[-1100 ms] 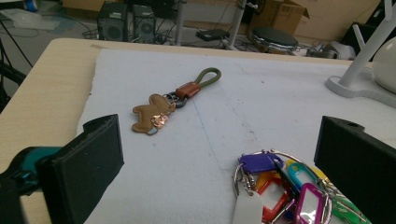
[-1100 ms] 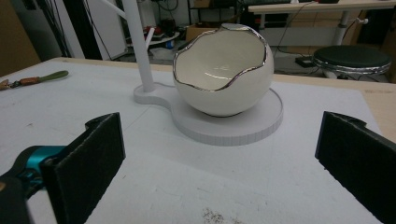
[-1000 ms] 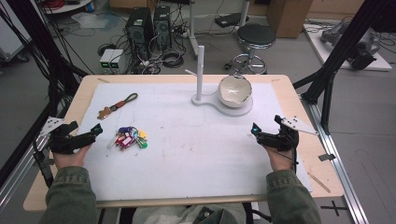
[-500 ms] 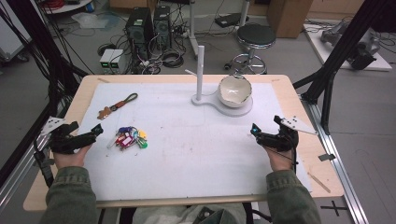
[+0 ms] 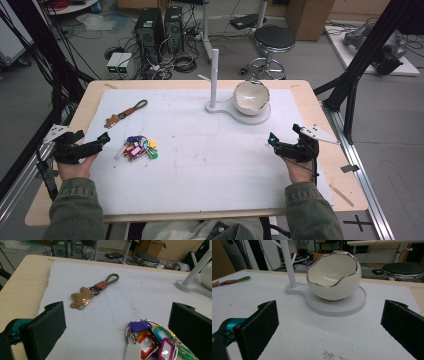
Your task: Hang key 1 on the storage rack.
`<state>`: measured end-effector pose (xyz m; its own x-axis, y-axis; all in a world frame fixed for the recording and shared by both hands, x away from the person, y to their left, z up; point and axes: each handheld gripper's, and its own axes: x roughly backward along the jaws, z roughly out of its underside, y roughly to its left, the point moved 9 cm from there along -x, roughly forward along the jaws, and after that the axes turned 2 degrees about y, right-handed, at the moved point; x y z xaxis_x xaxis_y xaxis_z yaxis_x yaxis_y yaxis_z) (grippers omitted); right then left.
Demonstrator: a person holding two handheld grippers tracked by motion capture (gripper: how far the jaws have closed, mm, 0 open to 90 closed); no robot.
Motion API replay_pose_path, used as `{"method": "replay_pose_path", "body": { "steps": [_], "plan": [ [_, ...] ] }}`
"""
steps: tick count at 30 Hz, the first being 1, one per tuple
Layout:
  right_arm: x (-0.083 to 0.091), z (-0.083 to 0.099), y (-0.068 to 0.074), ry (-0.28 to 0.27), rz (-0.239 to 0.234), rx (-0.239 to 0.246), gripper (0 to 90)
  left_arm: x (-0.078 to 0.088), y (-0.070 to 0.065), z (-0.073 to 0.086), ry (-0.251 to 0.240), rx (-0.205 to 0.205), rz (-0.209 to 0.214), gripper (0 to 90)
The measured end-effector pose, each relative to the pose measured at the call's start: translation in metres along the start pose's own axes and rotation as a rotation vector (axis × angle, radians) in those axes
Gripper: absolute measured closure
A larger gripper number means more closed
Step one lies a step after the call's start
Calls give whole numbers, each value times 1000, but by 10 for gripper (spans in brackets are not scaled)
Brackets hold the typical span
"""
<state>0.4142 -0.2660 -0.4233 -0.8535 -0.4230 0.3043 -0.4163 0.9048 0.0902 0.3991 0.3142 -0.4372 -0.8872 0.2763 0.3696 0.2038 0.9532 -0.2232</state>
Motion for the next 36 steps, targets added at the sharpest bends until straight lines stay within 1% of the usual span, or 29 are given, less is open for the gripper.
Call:
{"method": "replay_pose_path", "body": {
  "steps": [2,4,7,9,10,13,16,19,21,23,25,28,30,32,33,36],
  "plan": [
    [0,0,0,-1,2,3,6,-1,0,-1,3,1,3,17],
    [0,0,0,4,2,-2,6,-2,0,-2,9,7,17,17],
    [0,0,0,2,7,4,6,-3,-4,-5,2,13,32,17],
    [0,1,0,4,7,3,6,-5,-5,-6,11,4,31,17],
    [0,1,0,4,6,4,6,-6,-6,-8,21,-9,24,17],
    [1,1,0,3,7,6,6,-9,-7,-13,25,-29,17,17],
    [1,1,1,5,7,9,6,-14,-9,-16,45,-66,7,17],
    [1,1,1,6,4,4,6,-18,-13,-18,62,-82,17,17],
    [1,1,1,7,6,6,6,-21,-15,-21,62,-82,20,17],
    [1,1,1,6,8,7,6,-25,-17,-24,70,-92,22,16],
    [1,1,1,7,8,7,6,-27,-20,-27,66,-100,23,17],
    [2,1,1,7,8,8,6,-32,-26,-30,85,-128,29,17],
    [1,1,0,7,8,8,6,-35,-30,-33,87,-133,39,17],
    [1,1,0,7,10,10,6,-37,-33,-35,86,-138,41,17],
    [1,1,1,8,9,14,6,-38,-34,-37,76,-134,45,17],
    [1,2,2,9,9,20,6,-42,-36,-40,84,-131,56,17]
  ]
}}
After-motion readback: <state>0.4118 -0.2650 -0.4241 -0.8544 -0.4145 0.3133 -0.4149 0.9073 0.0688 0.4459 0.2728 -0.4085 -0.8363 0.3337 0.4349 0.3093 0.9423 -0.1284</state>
